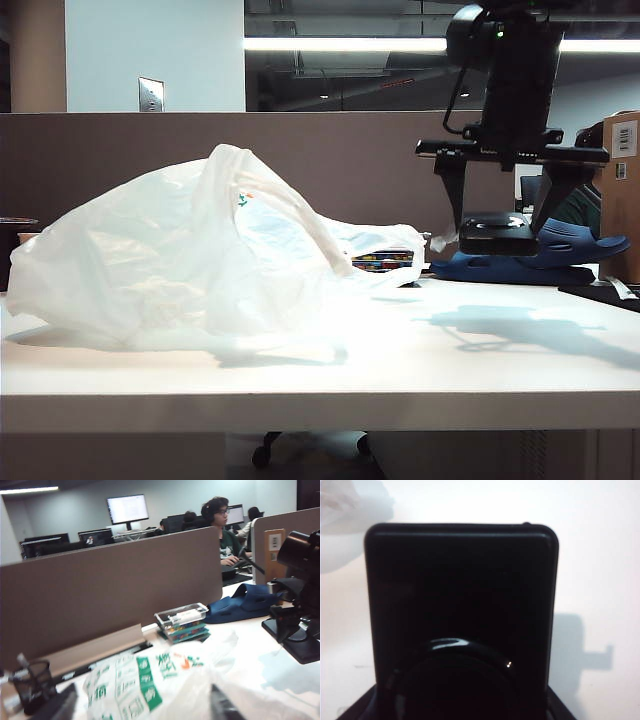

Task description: Put the power bank into the bag.

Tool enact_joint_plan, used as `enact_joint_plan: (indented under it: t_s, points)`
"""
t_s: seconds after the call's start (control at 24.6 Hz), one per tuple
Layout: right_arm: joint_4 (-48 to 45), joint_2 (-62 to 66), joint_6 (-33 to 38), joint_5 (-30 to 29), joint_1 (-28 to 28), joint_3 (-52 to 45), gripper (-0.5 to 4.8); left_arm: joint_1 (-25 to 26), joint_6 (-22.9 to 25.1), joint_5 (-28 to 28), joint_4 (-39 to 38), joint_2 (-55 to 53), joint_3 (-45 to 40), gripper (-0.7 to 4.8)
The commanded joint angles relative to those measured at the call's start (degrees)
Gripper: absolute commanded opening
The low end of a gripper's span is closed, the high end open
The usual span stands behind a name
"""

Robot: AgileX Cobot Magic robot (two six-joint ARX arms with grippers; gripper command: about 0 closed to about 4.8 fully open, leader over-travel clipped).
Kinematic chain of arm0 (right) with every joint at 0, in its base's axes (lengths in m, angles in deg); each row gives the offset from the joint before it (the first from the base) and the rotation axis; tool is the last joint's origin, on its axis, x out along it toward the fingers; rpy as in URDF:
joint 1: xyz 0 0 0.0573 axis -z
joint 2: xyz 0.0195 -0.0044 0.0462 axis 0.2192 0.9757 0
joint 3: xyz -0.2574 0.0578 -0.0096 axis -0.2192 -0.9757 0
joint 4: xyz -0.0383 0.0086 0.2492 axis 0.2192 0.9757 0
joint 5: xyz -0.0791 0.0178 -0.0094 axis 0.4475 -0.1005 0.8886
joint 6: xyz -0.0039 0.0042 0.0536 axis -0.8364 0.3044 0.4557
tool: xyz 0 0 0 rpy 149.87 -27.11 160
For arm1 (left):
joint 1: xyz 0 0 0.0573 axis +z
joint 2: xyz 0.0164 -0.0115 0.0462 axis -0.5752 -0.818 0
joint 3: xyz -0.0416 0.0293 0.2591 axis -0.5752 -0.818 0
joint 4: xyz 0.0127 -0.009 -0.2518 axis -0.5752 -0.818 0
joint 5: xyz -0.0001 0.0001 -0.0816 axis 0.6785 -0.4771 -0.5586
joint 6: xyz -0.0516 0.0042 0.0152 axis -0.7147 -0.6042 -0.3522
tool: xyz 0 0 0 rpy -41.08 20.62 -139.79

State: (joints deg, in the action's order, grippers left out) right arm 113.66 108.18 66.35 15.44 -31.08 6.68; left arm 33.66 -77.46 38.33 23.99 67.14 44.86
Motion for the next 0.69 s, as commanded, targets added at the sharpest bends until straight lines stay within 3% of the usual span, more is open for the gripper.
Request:
enact_joint_plan:
  t_s: [0.04, 0.33, 0.37, 0.41, 0.69]
  points:
    - [-0.31, -1.42, -0.57, -0.5, -0.04, 0.48, 2.6, 0.07, 2.21, -3.3, 0.48, -6.1, 5.22, 4.02]
    - [0.52, -3.5, -2.62, -1.88, 0.39, 0.5, 2.6, -0.22, 2.62, -8.9, -0.37, -28.26, 21.24, 4.15]
    - [0.72, -3.5, -2.93, -2.78, 0.57, 0.52, 2.6, -0.52, 2.62, -10.54, -1.81, -33.73, 25.05, 4.79]
    - [1.22, -3.5, -2.97, -2.89, 0.57, 0.5, 2.6, -1.68, 3.13, -10.71, -4.28, -38.05, 28.37, 4.79]
    - [1.03, -3.5, -3.54, -3.15, 0.63, 0.5, 2.6, -10.51, 12.98, -3.98, -6.71, -50.23, 35.43, 4.79]
